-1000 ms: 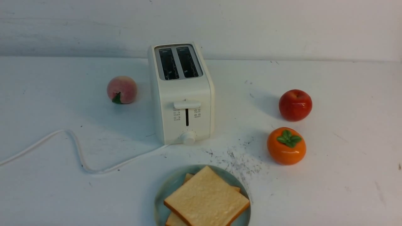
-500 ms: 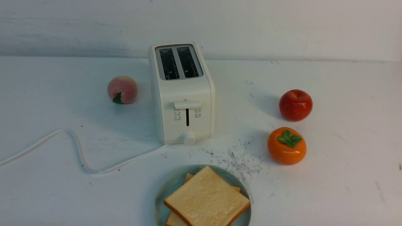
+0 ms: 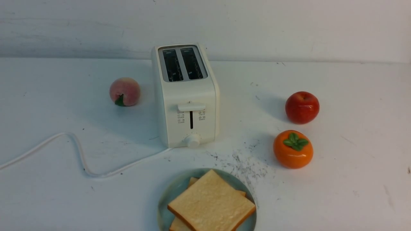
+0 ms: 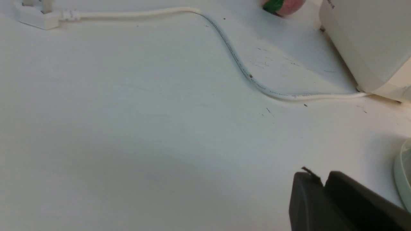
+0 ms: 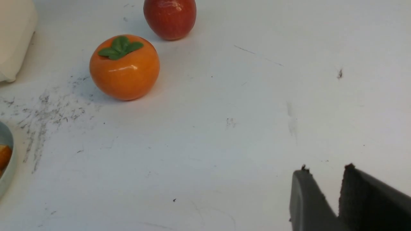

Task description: Take toasted bread from bread machine on white table place on plate.

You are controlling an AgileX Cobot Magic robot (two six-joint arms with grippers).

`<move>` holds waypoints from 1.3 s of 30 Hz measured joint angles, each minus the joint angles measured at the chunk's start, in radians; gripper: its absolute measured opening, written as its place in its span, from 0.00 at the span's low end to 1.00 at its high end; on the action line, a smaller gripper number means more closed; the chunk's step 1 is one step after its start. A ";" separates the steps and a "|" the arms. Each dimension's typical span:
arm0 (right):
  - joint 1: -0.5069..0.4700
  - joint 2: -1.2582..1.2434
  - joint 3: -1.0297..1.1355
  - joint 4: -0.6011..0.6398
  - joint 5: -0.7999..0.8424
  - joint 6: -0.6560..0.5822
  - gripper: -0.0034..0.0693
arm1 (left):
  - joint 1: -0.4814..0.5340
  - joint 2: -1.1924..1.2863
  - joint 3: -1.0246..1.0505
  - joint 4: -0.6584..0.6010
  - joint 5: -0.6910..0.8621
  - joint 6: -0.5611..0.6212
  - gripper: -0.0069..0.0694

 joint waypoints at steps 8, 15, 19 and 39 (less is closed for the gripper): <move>0.000 0.000 0.000 0.000 0.000 0.000 0.29 | 0.003 0.000 0.000 -0.003 0.000 0.000 0.19; 0.000 0.000 0.000 0.000 0.000 0.000 0.30 | 0.003 0.000 0.000 -0.003 0.000 0.000 0.20; 0.000 0.000 0.000 0.000 0.000 0.000 0.30 | 0.003 0.000 0.000 -0.003 0.000 0.000 0.21; 0.000 0.000 0.000 0.000 0.000 0.000 0.32 | 0.003 0.000 0.000 -0.003 0.000 0.000 0.23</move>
